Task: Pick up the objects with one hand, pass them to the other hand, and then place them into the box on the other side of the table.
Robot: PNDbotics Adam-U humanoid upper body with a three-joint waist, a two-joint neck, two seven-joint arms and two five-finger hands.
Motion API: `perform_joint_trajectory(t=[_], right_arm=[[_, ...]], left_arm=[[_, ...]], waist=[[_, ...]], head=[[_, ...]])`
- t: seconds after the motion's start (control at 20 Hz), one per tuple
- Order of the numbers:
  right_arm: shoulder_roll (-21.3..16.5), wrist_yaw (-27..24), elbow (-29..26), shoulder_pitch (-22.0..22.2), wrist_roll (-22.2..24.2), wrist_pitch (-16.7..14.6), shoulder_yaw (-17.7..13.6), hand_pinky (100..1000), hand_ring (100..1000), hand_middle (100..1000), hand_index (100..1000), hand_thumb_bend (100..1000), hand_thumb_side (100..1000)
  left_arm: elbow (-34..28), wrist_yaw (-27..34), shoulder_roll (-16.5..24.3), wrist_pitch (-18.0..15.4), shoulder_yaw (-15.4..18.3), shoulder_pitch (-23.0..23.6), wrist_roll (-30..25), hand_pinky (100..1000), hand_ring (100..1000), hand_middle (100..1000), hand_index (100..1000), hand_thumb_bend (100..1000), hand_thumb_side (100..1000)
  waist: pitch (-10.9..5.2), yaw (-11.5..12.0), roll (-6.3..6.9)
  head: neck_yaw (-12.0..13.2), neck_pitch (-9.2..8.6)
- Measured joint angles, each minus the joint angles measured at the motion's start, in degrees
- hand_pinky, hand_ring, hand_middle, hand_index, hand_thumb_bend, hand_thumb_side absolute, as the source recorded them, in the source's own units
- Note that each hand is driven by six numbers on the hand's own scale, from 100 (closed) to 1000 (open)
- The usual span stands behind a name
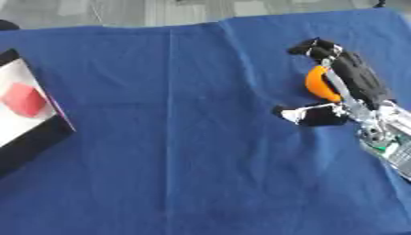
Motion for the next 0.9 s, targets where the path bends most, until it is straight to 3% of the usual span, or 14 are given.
perform_joint_trajectory(t=[0.5, 0.9], right_arm=[[-1.62, -13.82, -0.05, 4.94, -8.76, 3.69, -6.51, 785, 786, 759, 819, 636, 220], [-1.63, -16.33, -0.12, 7.68, -12.27, 8.96, -8.87, 769, 772, 747, 815, 654, 229]], left_arm=[[-0.03, 1.94, 0.0, -3.53, 0.39, 0.54, 2.14, 874, 713, 628, 751, 100, 397], [-0.03, 2.23, -0.04, -6.85, 0.69, 0.64, 3.54, 874, 711, 624, 746, 100, 374]], waist=[[1.69, 0.38, 0.0], [3.88, 1.82, 0.0]], head=[[-1.43, -1.77], [-2.79, -3.52]])
